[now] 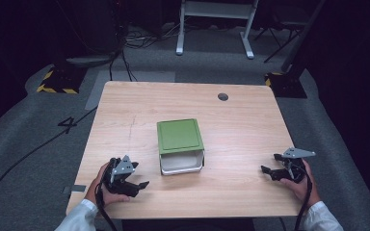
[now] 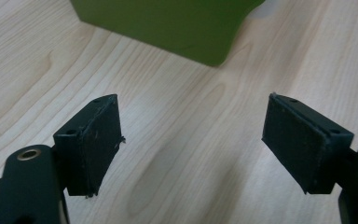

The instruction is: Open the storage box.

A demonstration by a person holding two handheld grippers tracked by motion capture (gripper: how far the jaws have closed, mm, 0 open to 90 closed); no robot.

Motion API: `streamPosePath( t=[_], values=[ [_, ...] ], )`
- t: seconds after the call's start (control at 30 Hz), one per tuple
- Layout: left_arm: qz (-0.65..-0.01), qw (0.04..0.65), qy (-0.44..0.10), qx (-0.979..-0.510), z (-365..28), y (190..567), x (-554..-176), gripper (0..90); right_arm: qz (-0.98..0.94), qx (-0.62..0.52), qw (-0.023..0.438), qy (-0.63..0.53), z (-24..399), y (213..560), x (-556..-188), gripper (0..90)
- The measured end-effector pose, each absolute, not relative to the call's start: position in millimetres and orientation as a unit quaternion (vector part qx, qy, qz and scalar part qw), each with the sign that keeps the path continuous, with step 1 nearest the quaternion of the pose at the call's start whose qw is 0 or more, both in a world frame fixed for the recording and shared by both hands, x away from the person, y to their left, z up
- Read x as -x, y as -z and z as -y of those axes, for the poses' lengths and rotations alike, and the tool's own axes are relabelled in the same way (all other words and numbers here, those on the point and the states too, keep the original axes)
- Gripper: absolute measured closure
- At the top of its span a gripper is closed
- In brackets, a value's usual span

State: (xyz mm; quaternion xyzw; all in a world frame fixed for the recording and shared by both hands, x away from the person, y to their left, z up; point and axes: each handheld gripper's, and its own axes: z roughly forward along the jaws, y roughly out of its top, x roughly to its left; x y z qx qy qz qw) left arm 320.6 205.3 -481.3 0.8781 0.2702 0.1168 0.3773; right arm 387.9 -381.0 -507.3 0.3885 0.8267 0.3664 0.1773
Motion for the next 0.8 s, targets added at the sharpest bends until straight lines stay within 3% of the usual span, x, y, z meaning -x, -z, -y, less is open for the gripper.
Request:
streamPosePath(
  t=[0.8],
  values=[
    [-0.187,0.402,-0.118,-0.888,-153,451,-299,23.4,-0.827,-0.389,0.177,-0.367,381,507,-388,15.3]
  ],
)
